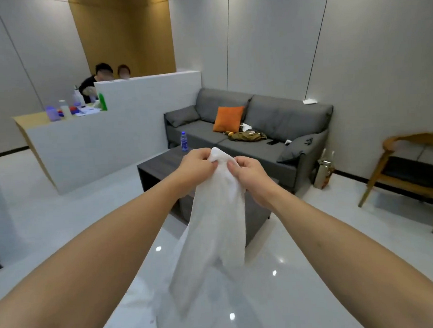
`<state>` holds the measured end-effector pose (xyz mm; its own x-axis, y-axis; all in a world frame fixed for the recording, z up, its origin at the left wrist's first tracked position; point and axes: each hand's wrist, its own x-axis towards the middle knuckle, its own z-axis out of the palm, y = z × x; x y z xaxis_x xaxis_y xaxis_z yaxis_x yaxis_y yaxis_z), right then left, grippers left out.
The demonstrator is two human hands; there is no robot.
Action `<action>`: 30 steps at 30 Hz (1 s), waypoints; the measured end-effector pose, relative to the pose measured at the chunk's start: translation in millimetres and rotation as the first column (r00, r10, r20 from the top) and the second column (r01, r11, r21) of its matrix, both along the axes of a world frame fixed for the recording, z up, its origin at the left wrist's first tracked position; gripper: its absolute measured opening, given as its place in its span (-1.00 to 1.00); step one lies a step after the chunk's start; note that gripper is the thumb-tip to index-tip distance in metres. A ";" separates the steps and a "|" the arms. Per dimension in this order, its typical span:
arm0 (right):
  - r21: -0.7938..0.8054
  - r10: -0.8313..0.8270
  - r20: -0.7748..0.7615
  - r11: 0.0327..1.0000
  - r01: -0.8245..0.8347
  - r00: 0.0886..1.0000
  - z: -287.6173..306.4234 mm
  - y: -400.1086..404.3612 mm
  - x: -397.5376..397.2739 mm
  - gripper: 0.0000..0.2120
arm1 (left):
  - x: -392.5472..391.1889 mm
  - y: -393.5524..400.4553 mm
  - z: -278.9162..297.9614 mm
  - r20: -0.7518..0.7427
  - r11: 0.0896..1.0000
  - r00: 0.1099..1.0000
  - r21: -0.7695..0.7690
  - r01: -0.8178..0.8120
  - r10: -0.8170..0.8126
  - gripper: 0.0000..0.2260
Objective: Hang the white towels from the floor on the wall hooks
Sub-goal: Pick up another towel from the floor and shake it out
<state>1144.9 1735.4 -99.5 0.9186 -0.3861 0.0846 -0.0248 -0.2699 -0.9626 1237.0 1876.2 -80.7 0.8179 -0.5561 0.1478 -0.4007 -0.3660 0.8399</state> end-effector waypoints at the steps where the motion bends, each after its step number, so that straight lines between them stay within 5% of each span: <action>1: -0.019 -0.004 -0.004 1.000 0.004 1.000 3.0 -21.1 3.6 -0.76 | 6.8 -22.5 0.9 -0.020 1.000 1.000 -0.017 0.000 0.000 -0.84; 9: -0.218 0.026 -0.189 0.974 -0.068 0.982 -10.3 -168.5 79.4 -0.72 | 110.5 -149.7 -0.8 0.054 0.997 0.998 -0.059 -0.042 0.046 -0.72; 19: -0.488 -0.068 -0.344 0.865 -0.117 0.936 6.9 -289.8 310.3 -0.73 | 362.1 -220.9 9.5 0.052 0.957 0.976 -0.216 -0.194 0.210 -0.83; 30: -0.739 -0.057 -0.021 0.673 0.023 0.998 57.6 -383.6 602.1 -0.80 | 587.9 -214.7 60.1 0.177 0.799 0.785 -0.246 -0.549 0.594 -0.90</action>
<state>1747.0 1351.8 -42.0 0.9128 -0.2500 0.3230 -0.0854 -0.8901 -0.4477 1824.8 1661.5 -20.6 0.9047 0.0558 0.4223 -0.3549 -0.4499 0.8195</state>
